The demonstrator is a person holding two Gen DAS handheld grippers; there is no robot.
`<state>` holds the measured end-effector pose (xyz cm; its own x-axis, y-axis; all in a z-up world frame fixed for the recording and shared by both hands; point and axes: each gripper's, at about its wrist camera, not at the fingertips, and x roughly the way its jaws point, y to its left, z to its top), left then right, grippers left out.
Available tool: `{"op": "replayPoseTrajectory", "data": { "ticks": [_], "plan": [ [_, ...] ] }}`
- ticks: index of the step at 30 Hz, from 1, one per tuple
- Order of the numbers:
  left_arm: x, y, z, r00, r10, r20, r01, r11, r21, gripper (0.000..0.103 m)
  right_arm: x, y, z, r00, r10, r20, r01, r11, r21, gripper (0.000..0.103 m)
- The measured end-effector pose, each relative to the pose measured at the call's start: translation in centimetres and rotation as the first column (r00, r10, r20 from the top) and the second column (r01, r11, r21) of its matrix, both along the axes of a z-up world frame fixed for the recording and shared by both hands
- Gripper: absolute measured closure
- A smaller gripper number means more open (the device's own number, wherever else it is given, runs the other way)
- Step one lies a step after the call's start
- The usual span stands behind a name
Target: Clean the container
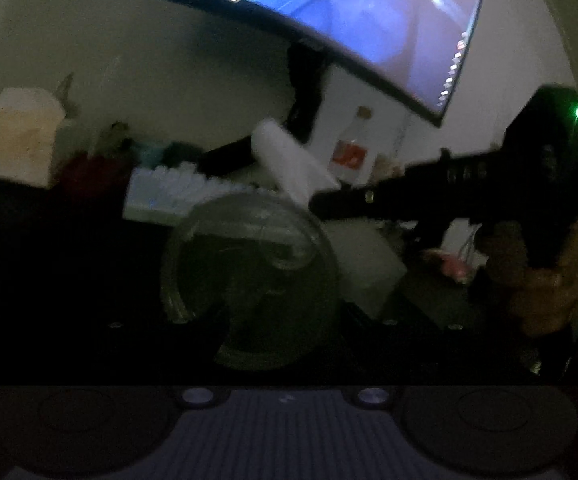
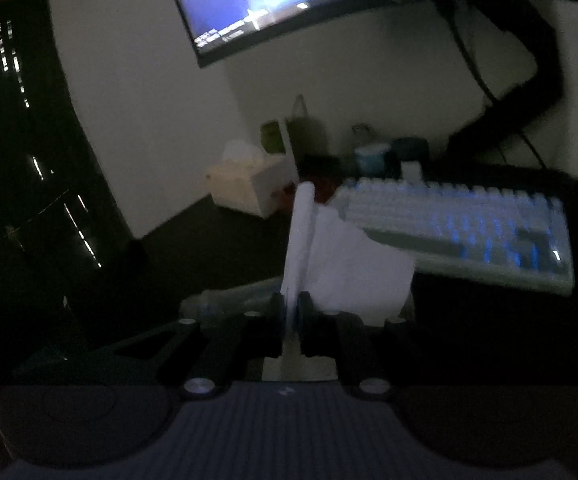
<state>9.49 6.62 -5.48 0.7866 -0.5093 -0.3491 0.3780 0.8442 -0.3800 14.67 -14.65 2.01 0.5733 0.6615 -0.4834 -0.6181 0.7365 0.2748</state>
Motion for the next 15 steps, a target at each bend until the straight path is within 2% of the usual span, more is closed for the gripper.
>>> {"op": "replayPoseTrajectory", "data": {
  "ticks": [4,6,7,10,11,12,15],
  "plan": [
    [1.4,1.1,-0.3,0.993,0.093,-0.07,-0.097,0.994,-0.058,0.045,1.7,0.9,-0.2,1.0,-0.011,-0.009,0.011,1.0,-0.003,0.092],
    [1.7,1.4,0.0,0.988,0.142,-0.066,-0.143,0.989,-0.019,0.045,3.2,1.4,-0.6,0.999,-0.036,-0.026,0.036,0.999,-0.004,0.094],
    [1.8,1.5,0.1,0.985,0.165,-0.059,-0.165,0.986,0.007,0.045,3.9,1.7,-0.7,0.999,-0.022,-0.024,0.022,1.0,-0.009,0.094],
    [2.3,2.0,0.2,0.982,0.18,-0.058,-0.179,0.984,0.01,0.043,4.8,3.4,-0.4,0.998,0.054,0.042,-0.053,0.998,-0.025,0.095],
    [2.4,2.2,0.3,0.981,0.181,-0.067,-0.18,0.984,0.008,0.04,5.0,4.1,-0.1,0.996,0.081,0.047,-0.08,0.997,-0.024,0.095],
    [2.5,2.1,0.4,0.979,0.183,-0.086,-0.182,0.983,0.021,0.033,5.2,4.7,0.2,0.993,0.106,0.05,-0.106,0.994,-0.011,0.095],
    [2.7,2.0,0.6,0.976,0.185,-0.114,-0.18,0.982,0.049,0.029,5.8,6.4,0.7,0.985,0.171,0.026,-0.171,0.985,0.001,0.095]
  ]
}}
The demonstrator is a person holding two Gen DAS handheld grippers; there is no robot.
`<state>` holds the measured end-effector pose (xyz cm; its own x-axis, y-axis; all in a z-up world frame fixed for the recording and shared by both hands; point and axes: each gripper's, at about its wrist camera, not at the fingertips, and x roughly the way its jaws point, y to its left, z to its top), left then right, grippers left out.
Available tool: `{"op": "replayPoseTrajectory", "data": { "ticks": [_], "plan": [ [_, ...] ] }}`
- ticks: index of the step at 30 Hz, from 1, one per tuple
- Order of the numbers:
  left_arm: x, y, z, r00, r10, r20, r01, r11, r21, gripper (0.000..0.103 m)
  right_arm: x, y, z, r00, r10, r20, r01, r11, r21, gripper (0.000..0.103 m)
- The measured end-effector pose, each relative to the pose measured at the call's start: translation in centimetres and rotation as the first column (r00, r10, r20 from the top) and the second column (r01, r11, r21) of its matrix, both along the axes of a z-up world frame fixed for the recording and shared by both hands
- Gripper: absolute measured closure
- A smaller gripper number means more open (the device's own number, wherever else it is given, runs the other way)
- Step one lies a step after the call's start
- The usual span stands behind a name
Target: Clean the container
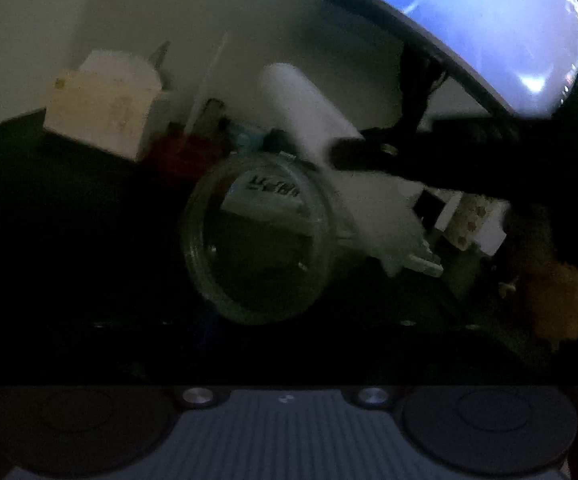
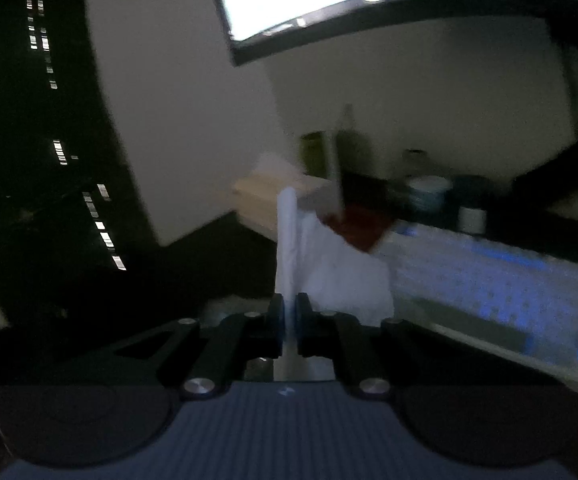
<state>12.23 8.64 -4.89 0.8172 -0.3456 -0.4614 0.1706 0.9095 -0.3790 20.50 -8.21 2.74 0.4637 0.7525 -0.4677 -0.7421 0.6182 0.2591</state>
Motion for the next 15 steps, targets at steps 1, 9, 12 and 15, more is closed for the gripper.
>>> {"op": "replayPoseTrajectory", "data": {
  "ticks": [1,9,12,15],
  "plan": [
    [0.0,0.0,0.0,1.0,-0.002,0.002,0.002,1.0,0.002,0.029,0.2,0.7,-0.1,1.0,0.003,-0.006,-0.003,1.0,-0.018,0.095],
    [-1.5,-0.2,1.0,0.997,-0.039,0.071,0.036,0.999,0.032,0.03,0.6,1.9,-0.9,0.996,0.028,0.085,-0.024,0.998,-0.055,0.095],
    [-1.5,-1.1,1.9,0.991,-0.044,0.123,0.032,0.994,0.1,0.03,0.6,1.8,-1.4,0.992,0.054,0.119,-0.049,0.998,-0.039,0.095],
    [-0.4,-1.3,1.9,0.994,-0.04,0.105,0.03,0.996,0.089,0.042,0.5,0.9,-1.9,0.992,0.055,0.115,-0.058,0.998,0.019,0.095]
  ]
}}
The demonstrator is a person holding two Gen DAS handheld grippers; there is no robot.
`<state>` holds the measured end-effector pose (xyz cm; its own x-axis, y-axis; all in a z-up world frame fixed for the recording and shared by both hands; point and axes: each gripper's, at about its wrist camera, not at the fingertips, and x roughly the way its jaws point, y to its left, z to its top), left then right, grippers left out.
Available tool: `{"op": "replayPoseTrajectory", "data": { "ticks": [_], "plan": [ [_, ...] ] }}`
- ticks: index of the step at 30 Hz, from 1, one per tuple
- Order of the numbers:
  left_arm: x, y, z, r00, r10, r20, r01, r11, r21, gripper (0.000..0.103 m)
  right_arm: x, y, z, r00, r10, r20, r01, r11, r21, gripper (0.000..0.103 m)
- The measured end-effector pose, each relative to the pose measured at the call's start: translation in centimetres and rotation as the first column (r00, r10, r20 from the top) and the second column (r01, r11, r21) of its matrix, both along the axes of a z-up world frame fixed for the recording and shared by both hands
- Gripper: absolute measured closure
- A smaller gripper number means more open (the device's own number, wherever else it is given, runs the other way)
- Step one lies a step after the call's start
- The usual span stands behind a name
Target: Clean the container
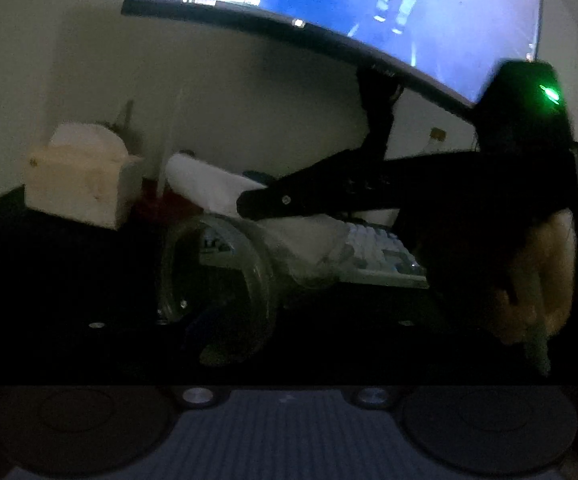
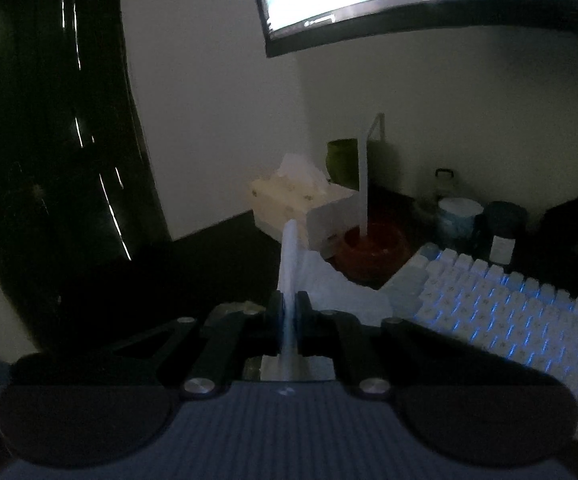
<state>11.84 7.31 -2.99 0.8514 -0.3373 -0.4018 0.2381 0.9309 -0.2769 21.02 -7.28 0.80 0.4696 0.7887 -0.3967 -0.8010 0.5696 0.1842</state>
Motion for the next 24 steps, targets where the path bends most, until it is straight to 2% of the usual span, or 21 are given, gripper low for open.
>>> {"op": "replayPoseTrajectory", "data": {
  "ticks": [1,4,8,11,13,15,17,18,21,24],
  "plan": [
    [0.6,0.3,-0.4,0.999,-0.006,-0.038,0.005,0.999,-0.04,0.053,-0.1,-0.3,-0.2,1.0,0.003,0.001,-0.003,1.0,0.014,0.095],
    [1.2,0.9,-1.2,0.996,-0.004,-0.086,-0.005,0.995,-0.103,0.07,-0.5,-0.8,0.0,1.0,0.009,-0.004,-0.009,1.0,0.018,0.095],
    [1.5,1.6,-2.0,0.993,0.007,-0.119,-0.025,0.987,-0.156,0.071,-0.3,-1.4,0.5,1.0,0.002,-0.018,-0.002,1.0,-0.013,0.095],
    [1.3,1.6,-2.1,0.993,0.008,-0.119,-0.026,0.987,-0.156,0.071,1.0,-2.4,0.5,0.993,-0.117,-0.033,0.116,0.992,-0.041,0.095],
    [1.3,1.7,-2.3,0.993,0.002,-0.114,-0.021,0.987,-0.16,0.071,1.8,-3.1,0.3,0.975,-0.212,-0.068,0.211,0.977,-0.025,0.093],
    [1.4,1.9,-2.3,0.993,0.002,-0.116,-0.02,0.987,-0.159,0.071,1.8,-3.4,-0.1,0.958,-0.265,-0.106,0.268,0.963,0.018,0.092],
    [1.5,2.0,-2.4,0.993,0.005,-0.115,-0.023,0.987,-0.158,0.071,0.7,-2.9,0.0,0.977,-0.196,-0.09,0.2,0.979,0.044,0.092],
    [1.6,2.1,-2.4,0.993,0.007,-0.114,-0.025,0.987,-0.156,0.071,0.0,-2.4,0.0,0.99,-0.116,-0.081,0.121,0.991,0.061,0.092],
    [1.5,2.0,-2.5,0.994,0.015,-0.107,-0.031,0.989,-0.147,0.07,-1.8,-1.5,0.1,0.997,0.044,-0.066,-0.038,0.995,0.087,0.092],
    [1.5,2.0,-2.6,0.994,0.02,-0.107,-0.035,0.989,-0.144,0.069,-2.0,-1.1,0.3,1.0,-0.009,-0.007,0.009,1.0,0.028,0.095]
  ]
}}
